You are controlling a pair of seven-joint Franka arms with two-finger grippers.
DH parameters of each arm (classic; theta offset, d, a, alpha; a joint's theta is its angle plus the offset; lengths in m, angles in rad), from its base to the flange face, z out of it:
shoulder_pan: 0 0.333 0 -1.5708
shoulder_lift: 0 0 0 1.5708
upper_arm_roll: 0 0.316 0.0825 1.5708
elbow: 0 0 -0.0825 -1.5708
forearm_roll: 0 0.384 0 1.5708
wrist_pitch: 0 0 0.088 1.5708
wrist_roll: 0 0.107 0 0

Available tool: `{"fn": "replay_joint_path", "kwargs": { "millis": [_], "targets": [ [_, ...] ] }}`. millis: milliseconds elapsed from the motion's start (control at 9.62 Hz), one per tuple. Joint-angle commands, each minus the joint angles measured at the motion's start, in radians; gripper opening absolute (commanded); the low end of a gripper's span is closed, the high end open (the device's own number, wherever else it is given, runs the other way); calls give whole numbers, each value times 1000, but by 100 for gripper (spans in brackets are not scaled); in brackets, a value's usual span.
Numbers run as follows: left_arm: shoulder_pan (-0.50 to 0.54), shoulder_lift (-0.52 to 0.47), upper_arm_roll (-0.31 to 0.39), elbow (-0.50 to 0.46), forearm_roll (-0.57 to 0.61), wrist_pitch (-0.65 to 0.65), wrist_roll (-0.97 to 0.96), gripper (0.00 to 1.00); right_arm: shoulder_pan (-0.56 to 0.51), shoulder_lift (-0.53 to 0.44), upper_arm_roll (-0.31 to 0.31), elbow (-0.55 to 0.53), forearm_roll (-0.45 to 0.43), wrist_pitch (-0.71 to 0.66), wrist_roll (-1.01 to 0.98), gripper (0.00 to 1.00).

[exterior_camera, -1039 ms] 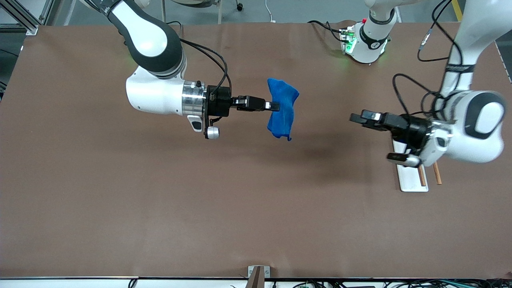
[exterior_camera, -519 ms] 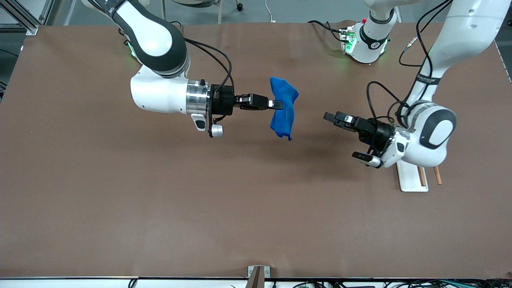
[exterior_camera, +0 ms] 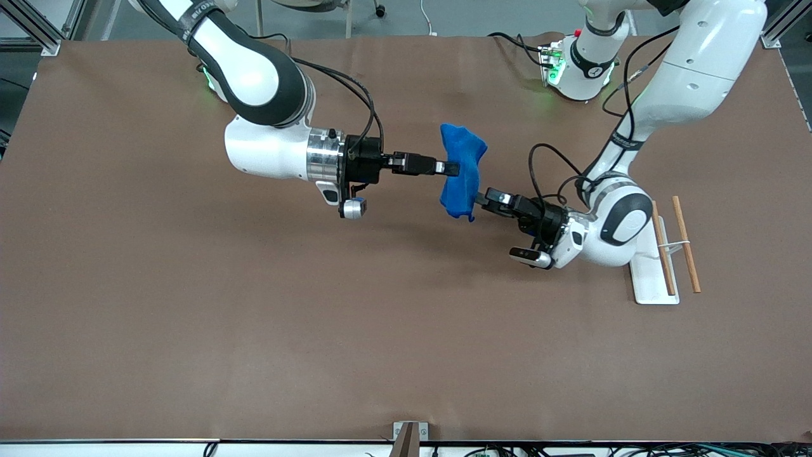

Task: Right arm passes towel to left arm to hang
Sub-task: 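Grasp the hanging towel with the left gripper beside the right gripper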

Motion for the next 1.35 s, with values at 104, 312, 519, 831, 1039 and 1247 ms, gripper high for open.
{"fn": "replay_joint_path", "kwargs": {
  "millis": [104,312,519,831,1039,1247],
  "targets": [
    [3,28,-11,-2,-24,11,30,90,0,5,11,8,41,13,-30,0],
    [22,-10,-12,5,-24,-5,-51,77,0,5,11,8,43,13,-33,0],
    [48,-49,-12,7,-24,-8,-139,68,5,5,11,8,43,15,-35,0],
    [60,-56,-18,7,-19,-26,-164,36,5,5,11,8,43,15,-35,0],
    [68,-58,-17,7,-10,-26,-174,0,5,5,11,8,41,15,-35,0],
    [77,-64,-17,16,-10,-26,-213,0,5,5,11,8,41,15,-35,0]
  ]
}}
